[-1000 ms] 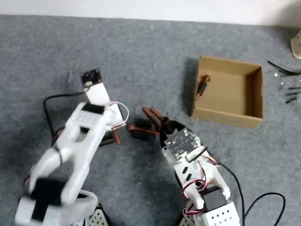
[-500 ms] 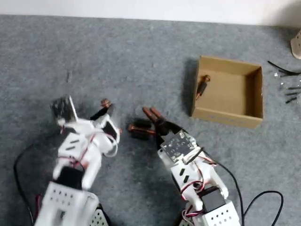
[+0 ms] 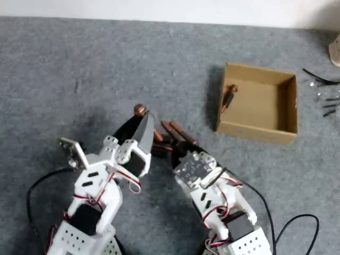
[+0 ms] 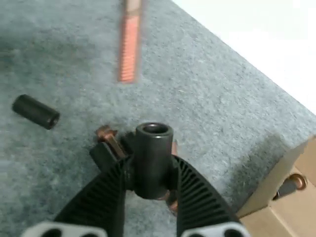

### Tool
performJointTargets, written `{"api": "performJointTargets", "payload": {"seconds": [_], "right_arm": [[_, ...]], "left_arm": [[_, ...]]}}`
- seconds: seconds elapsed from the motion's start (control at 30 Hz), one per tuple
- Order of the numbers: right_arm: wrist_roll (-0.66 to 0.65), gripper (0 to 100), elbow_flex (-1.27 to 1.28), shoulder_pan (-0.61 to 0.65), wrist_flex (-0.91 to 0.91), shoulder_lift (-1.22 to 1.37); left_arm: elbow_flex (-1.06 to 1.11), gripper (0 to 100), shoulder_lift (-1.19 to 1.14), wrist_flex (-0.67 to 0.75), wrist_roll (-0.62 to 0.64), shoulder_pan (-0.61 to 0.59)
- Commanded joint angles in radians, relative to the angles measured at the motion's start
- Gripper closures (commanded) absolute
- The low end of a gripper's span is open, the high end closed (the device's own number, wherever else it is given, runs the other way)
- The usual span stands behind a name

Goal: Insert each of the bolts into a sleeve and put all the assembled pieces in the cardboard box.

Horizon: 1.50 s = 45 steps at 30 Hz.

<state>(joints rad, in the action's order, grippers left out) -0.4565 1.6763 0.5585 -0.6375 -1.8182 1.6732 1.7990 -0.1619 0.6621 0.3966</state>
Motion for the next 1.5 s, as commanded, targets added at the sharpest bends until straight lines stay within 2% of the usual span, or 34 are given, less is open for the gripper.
{"api": "performJointTargets", "payload": {"seconds": [0.0, 0.13, 0.37, 0.7, 0.83, 0.97, 1.23, 1.37, 1.47], "right_arm": [[-0.02, 99.3, 0.093, 0.012, -0.002, -0.015], [-0.021, 99.3, 0.093, 0.012, -0.002, -0.015], [-0.02, 99.3, 0.093, 0.01, -0.002, -0.018], [-0.021, 99.3, 0.09, 0.018, -0.025, -0.021], [-0.017, 99.3, 0.088, 0.018, -0.025, -0.021], [-0.017, 99.3, 0.085, 0.018, -0.025, -0.021], [-0.015, 99.3, 0.087, 0.019, -0.025, -0.021], [-0.021, 99.3, 0.091, 0.067, -0.028, -0.021], [-0.021, 99.3, 0.091, 0.073, -0.028, -0.021]], "left_arm": [[0.022, 99, 0.005, 0.049, 0.006, 0.077], [0.024, 99, 0.001, 0.048, 0.009, 0.097], [0.024, 99, 0.001, -0.034, 0.009, 0.099], [0.024, 99, -0.001, -0.031, 0.014, 0.09], [0.024, 99, -0.005, -0.035, 0.075, 0.09], [0.028, 99, -0.097, -0.028, 0.08, 0.087], [0.03, 99, -0.364, 0.221, 0.081, 0.051], [0.012, 99, -0.455, 0.382, 0.081, 0.021], [-0.007, 99, -0.487, 0.408, 0.081, 0.018]]}}
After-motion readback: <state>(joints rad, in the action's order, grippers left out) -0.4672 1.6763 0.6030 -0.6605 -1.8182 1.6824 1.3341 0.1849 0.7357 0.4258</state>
